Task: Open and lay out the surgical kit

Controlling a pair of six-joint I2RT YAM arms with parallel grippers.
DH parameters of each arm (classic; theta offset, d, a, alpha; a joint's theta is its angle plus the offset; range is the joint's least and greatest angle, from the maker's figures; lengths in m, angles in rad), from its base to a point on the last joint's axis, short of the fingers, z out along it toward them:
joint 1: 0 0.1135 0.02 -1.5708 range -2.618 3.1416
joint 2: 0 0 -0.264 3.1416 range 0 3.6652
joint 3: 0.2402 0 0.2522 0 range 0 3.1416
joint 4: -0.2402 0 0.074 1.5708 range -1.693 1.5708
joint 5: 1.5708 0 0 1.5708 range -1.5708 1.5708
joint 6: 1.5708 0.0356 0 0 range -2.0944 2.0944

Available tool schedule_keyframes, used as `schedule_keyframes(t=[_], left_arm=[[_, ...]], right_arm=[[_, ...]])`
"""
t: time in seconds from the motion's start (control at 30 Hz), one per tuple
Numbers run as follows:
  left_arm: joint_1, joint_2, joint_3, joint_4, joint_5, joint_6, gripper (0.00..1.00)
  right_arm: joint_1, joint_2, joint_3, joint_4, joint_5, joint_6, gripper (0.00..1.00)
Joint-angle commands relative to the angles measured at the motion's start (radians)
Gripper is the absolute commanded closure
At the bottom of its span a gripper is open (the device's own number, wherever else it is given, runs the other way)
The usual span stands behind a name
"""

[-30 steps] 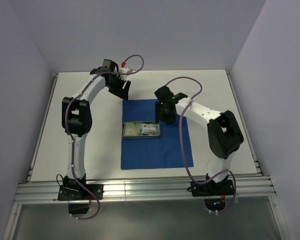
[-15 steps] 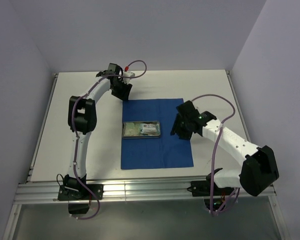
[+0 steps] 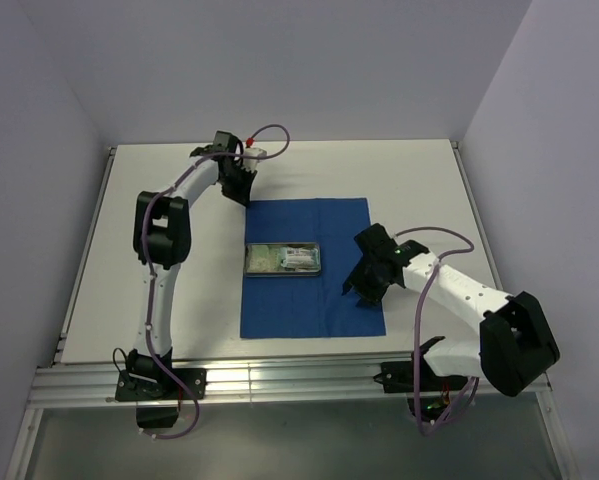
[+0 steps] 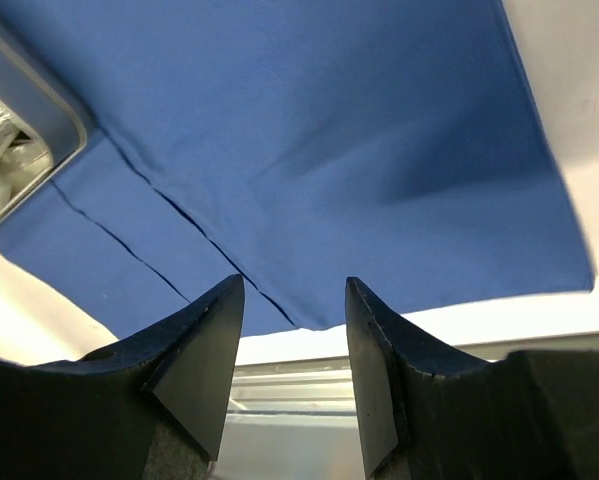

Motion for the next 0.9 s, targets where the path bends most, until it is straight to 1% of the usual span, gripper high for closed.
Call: schedule_keyframes(t=[0.0, 0.17, 0.2, 0.27, 0.33, 0.5, 0.6, 0.7, 0.73, 0.87], left_arm=[[0.042, -0.075, -0.066, -0.019, -0.024, -0.037, 1.0], [0.095, -0.171, -0.21, 0.056, -0.055, -0.039, 1.0], [0.099, -0.202, -0.25, 0.064, -0.055, -0.039, 1.0], [0.105, -0.227, -0.278, 0.077, -0.057, -0.032, 1.0], [0.107, -0.262, -0.319, 0.087, -0.06, -0.029, 1.0], [0.115, -0.331, -0.398, 0.114, -0.054, -0.039, 1.0], [0.127, -0.369, -0.436, 0.122, -0.037, -0.045, 1.0], [0.136, -0.409, -0.479, 0.123, -0.02, -0.045, 1.0], [0.138, -0.42, -0.491, 0.125, -0.017, -0.043, 1.0], [0.156, -0.478, -0.559, 0.133, -0.002, -0.037, 1.0]], right_arm=[[-0.002, 0.03, 0.001, -0.052, -0.002, 0.111, 0.48], [0.019, 0.078, 0.002, -0.115, 0.016, 0.205, 0.49], [0.024, 0.09, 0.008, -0.133, 0.04, 0.209, 0.49], [0.025, 0.143, 0.034, -0.19, 0.059, 0.219, 0.51], [0.025, 0.179, 0.051, -0.208, 0.091, 0.214, 0.52], [0.025, 0.24, 0.03, -0.156, 0.079, 0.225, 0.51], [0.024, 0.288, 0.044, -0.144, 0.103, 0.232, 0.51], [0.024, 0.361, 0.093, -0.152, 0.139, 0.231, 0.58], [0.025, 0.38, 0.122, -0.15, 0.145, 0.229, 0.66], [0.021, 0.473, 0.192, -0.161, 0.191, 0.232, 0.8]])
